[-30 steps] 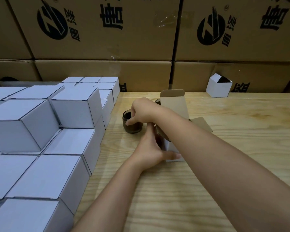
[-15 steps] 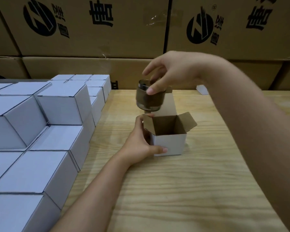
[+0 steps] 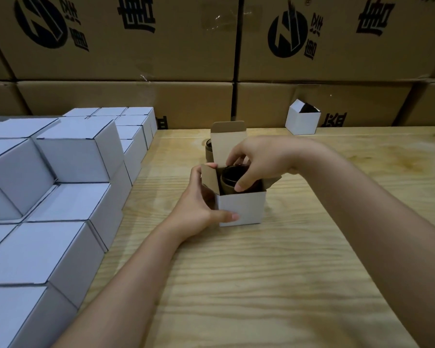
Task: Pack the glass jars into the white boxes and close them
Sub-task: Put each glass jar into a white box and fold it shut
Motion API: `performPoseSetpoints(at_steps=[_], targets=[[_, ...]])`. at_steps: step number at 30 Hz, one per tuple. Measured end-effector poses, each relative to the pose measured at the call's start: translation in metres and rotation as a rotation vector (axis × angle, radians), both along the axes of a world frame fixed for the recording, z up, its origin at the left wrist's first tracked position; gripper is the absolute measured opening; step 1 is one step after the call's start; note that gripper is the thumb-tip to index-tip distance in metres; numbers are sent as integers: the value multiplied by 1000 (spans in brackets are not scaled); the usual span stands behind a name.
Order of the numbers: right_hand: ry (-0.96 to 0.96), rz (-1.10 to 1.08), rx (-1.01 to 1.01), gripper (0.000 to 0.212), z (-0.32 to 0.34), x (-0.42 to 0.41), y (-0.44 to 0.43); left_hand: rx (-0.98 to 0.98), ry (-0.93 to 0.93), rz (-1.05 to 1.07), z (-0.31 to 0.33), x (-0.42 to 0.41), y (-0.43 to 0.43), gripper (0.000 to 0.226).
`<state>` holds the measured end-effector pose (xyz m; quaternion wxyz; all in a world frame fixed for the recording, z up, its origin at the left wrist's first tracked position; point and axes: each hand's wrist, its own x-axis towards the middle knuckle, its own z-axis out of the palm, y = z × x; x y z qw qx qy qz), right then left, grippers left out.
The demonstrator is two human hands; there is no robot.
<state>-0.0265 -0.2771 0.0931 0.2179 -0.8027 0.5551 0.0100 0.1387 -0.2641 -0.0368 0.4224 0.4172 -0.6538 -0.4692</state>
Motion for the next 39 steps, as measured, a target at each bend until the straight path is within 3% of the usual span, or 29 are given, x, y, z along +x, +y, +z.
performPoseSetpoints(at_steps=[8,15,19,21,24,26,28,30,32,34,39], targets=[[36,-43,114,51,-9,11,-5,-13,16,-8,-3,0,-1,95],[302,65,118,52,7,21,-14,-16,16,-7,-1,-1,1,97],[192,90,139,50,20,10,-5,-18,8,-8,-1,-2,1,95],[21,64,37,39,19,-3,-1,-17,12,-6,-1,-2,1,94],[-555,-169,-277,18,3,-24,2,-18,20,-4,-2,-1,1,94],[-954,-420,-530,24,-24,-35,4,-26,19,-6,-2,-1,1,94],[-1352,-651,-524,27,-60,-39,8,-27,12,-3,-2,-1,1,94],[-1610,-754,-302,24,-93,-36,13,-22,14,-3,-2,-1,1,94],[-1690,-698,-33,20,-113,-30,14,-24,11,-4,-2,-1,1,95],[-1668,-535,109,28,-119,-24,13,-26,5,-2,-1,-1,1,95],[-1646,-376,178,33,-116,-9,13,-43,36,-14,-1,-2,3,101]])
